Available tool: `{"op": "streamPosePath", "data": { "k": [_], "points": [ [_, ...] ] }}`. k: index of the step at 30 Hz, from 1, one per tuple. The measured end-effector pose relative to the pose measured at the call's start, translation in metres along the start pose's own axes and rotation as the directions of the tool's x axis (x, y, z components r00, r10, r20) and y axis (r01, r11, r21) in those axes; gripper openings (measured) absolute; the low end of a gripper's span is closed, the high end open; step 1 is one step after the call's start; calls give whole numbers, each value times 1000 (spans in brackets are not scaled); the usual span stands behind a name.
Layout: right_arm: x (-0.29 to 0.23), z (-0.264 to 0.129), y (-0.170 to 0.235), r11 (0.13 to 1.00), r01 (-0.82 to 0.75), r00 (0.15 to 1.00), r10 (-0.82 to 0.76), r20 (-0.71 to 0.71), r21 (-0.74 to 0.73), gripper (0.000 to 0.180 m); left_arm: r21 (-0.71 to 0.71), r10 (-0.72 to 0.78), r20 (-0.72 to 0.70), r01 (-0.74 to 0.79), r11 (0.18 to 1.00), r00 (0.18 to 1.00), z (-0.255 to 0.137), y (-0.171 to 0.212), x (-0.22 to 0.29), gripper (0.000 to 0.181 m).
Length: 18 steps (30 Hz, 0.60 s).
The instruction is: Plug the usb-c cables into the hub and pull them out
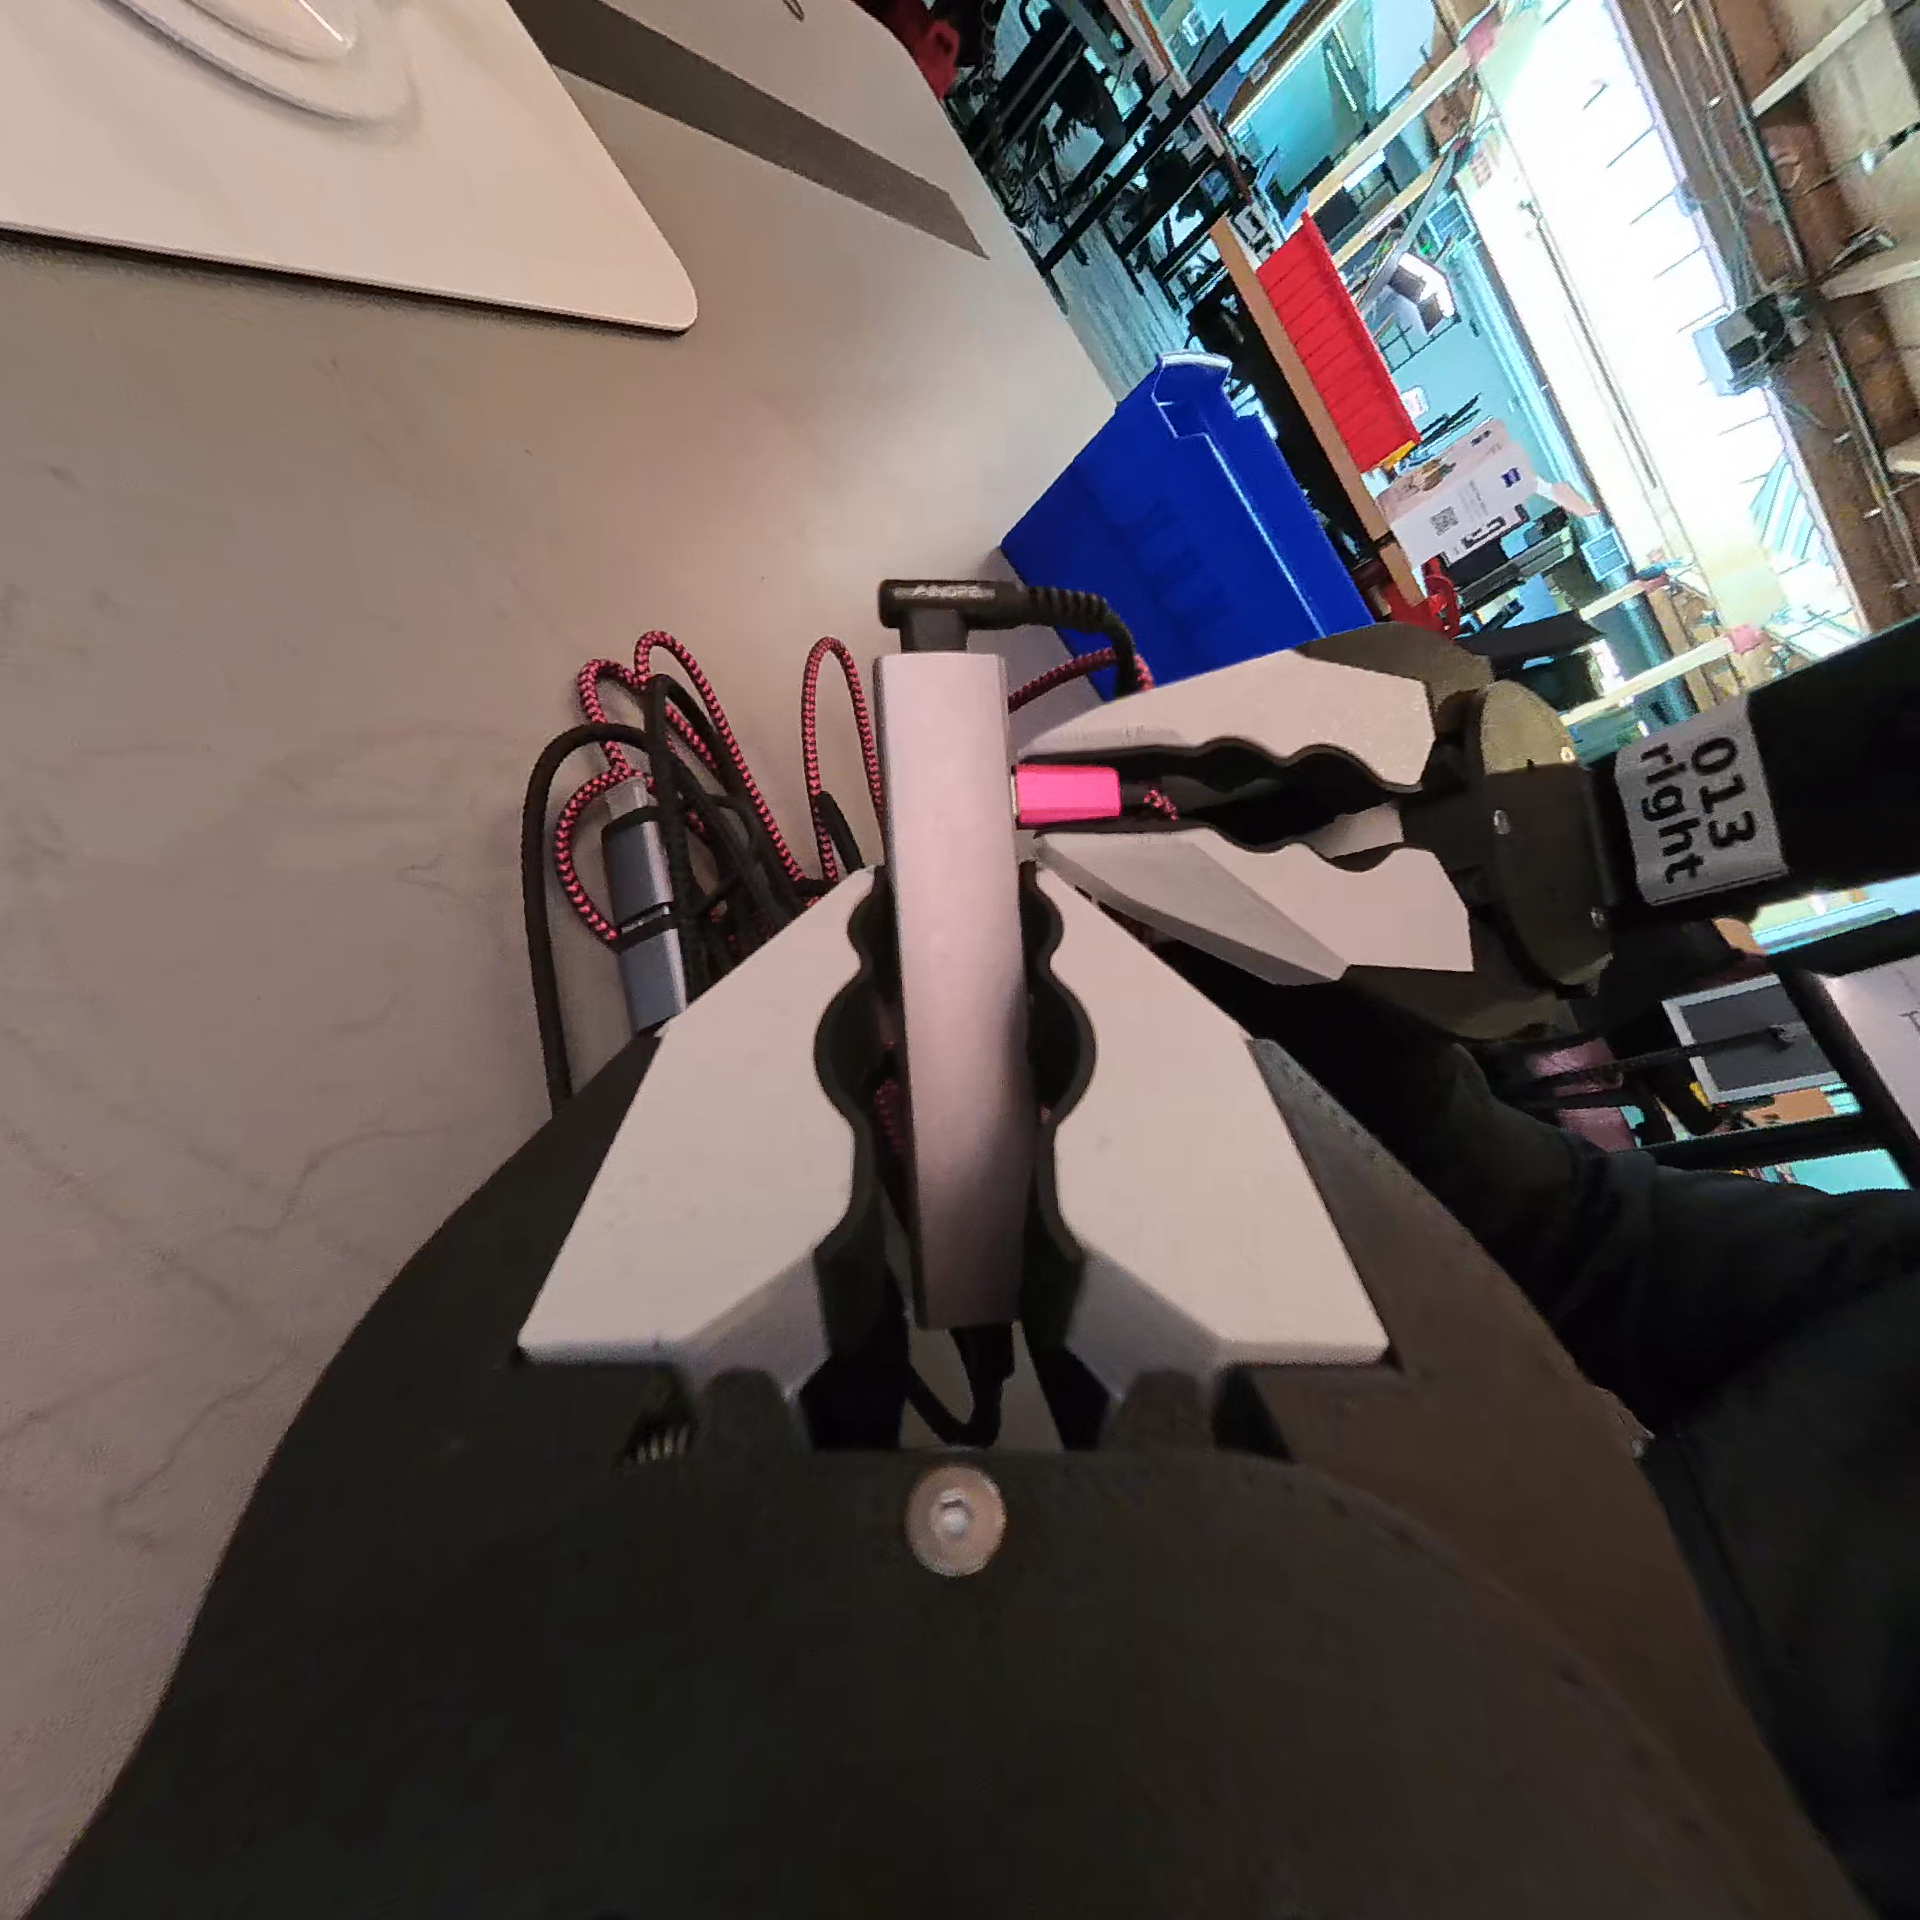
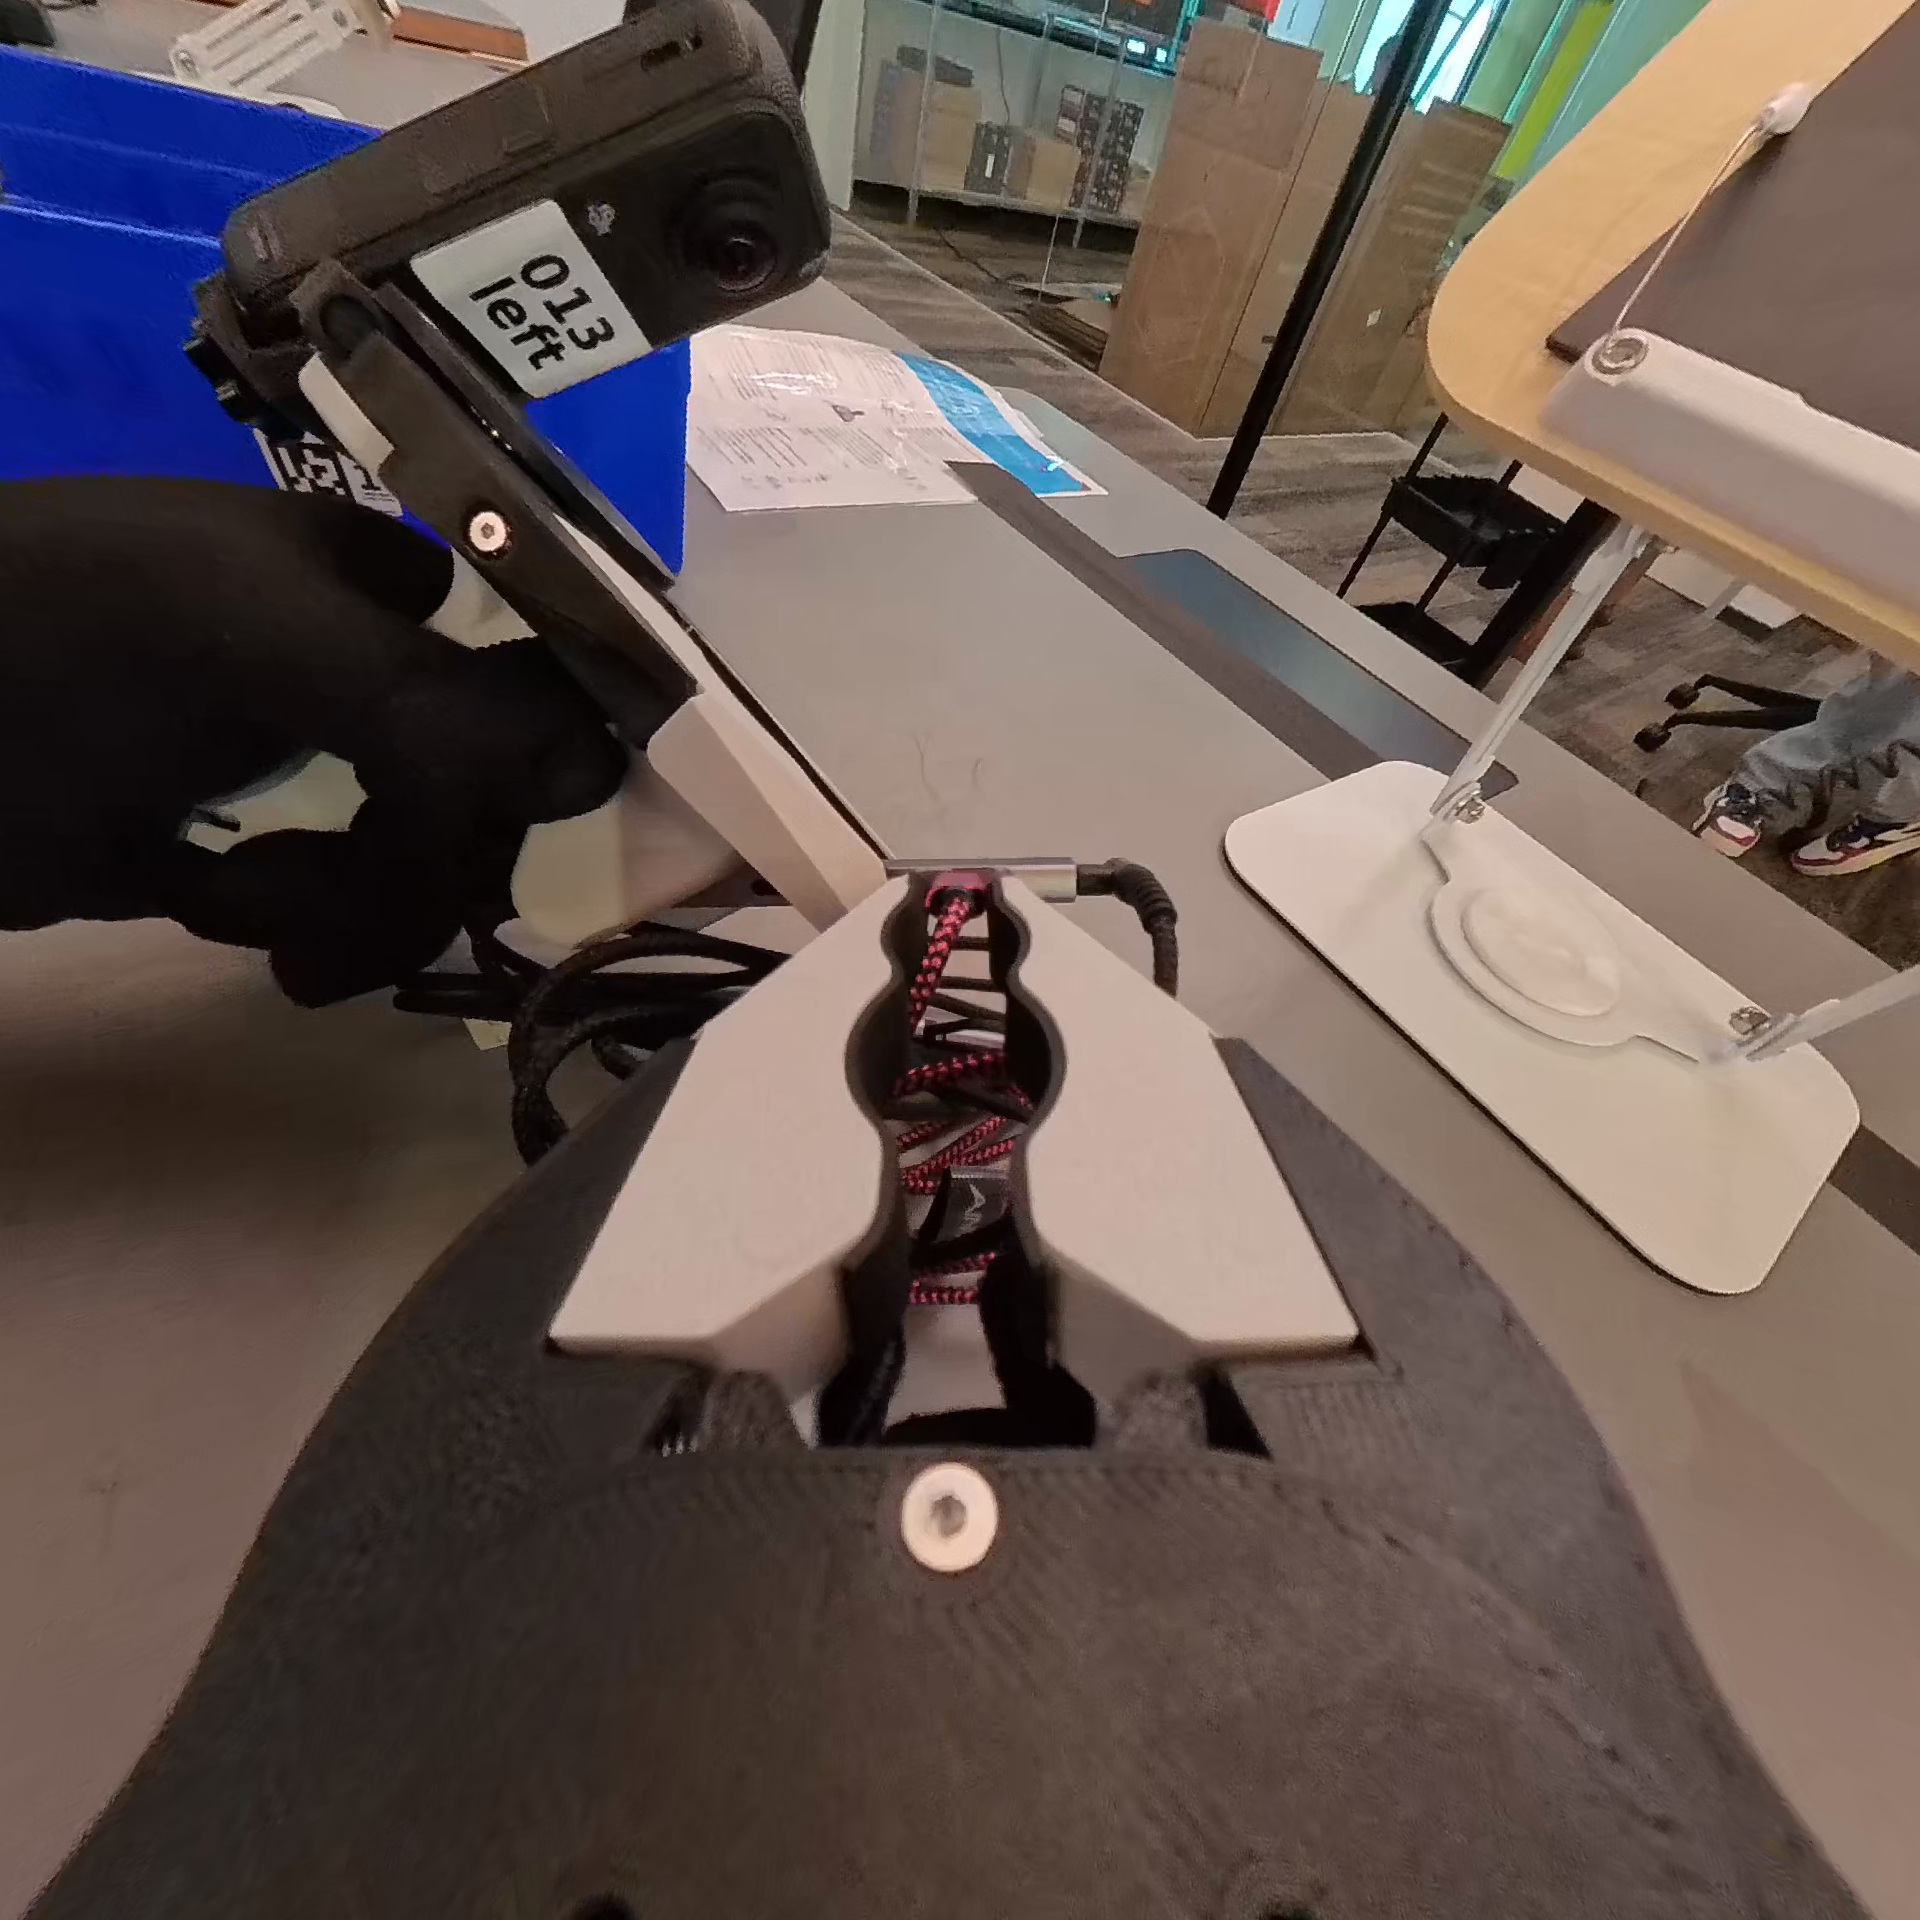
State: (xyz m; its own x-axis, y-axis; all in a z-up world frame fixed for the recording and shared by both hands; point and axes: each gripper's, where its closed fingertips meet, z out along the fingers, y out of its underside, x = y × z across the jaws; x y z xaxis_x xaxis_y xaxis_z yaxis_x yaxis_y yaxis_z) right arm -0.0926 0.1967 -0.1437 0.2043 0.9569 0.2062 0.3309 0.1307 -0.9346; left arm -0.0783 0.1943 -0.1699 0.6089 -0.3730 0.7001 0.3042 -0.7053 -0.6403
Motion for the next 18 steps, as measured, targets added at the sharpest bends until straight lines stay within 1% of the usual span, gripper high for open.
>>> {"op": "streamPosePath", "data": {
  "k": [5,8,10,13,14,18],
  "points": [
    [-1,1,5,999,26,1000,-26,3,-38,8,-7,20,31,-20,1000,999,1,2,-4,21],
    [-1,1,5,996,65,997,-68,-34,-65,7,14,30,62,-31,999,998,2,1,-6,21],
    [-1,1,4,993,87,994,-93,-65,-83,7,31,16,54,-18,999,998,2,-1,-5,21],
    [-1,-1,1,980,161,978,-175,-114,-120,7,61,-8,6,7,998,1000,1,-3,-3,20],
    [-2,-1,1,980,160,979,-172,-105,-116,7,68,-12,-10,12,998,1000,0,-2,-2,21],
    [-3,-1,3,998,-7,999,9,33,-58,8,80,-18,-15,19,997,1000,1,-1,-4,21]
  ]
}}
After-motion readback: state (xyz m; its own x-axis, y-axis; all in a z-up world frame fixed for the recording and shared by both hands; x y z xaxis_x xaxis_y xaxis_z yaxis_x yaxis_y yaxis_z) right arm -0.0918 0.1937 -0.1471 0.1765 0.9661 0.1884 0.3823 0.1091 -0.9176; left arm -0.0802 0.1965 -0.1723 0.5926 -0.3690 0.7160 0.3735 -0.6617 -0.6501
